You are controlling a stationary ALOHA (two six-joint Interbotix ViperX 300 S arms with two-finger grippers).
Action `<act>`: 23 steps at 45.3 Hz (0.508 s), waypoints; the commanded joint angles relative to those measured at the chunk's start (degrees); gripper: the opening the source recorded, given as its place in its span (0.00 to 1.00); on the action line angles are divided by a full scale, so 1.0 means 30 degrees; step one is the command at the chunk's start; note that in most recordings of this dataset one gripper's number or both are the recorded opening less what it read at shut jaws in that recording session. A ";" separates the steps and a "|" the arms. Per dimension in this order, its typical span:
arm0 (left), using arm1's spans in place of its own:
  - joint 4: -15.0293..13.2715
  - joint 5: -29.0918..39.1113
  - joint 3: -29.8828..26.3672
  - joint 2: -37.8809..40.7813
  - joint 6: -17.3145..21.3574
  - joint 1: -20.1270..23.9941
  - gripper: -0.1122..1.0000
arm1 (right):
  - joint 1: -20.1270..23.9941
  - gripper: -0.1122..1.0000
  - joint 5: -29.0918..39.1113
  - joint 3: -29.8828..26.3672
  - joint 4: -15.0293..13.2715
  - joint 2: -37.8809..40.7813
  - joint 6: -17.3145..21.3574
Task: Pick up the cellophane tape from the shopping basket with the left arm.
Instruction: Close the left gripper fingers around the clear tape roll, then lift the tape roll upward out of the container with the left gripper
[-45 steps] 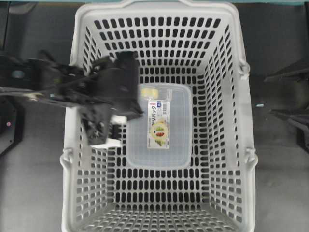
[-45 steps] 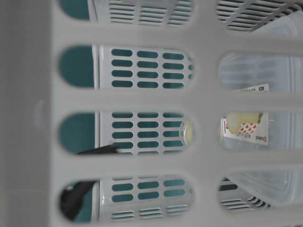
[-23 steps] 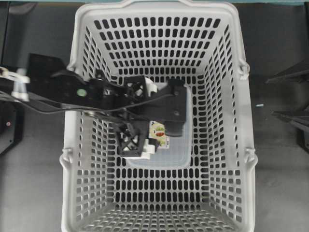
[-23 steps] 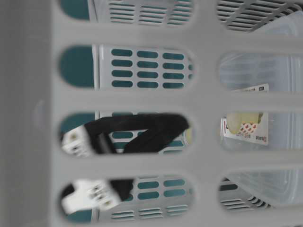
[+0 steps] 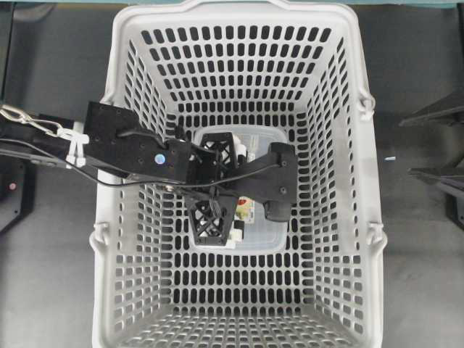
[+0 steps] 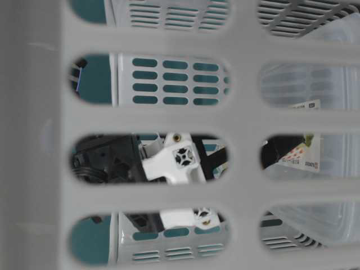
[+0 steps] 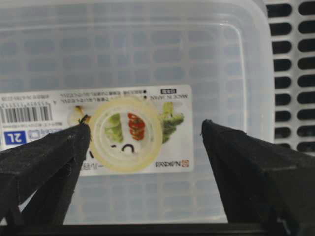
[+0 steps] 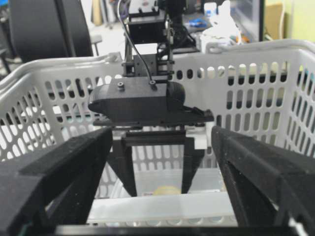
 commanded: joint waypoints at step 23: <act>0.0059 0.0117 -0.0762 0.0000 0.0088 -0.0234 0.91 | 0.0117 0.80 -0.0088 -0.0293 0.0029 0.0088 0.0029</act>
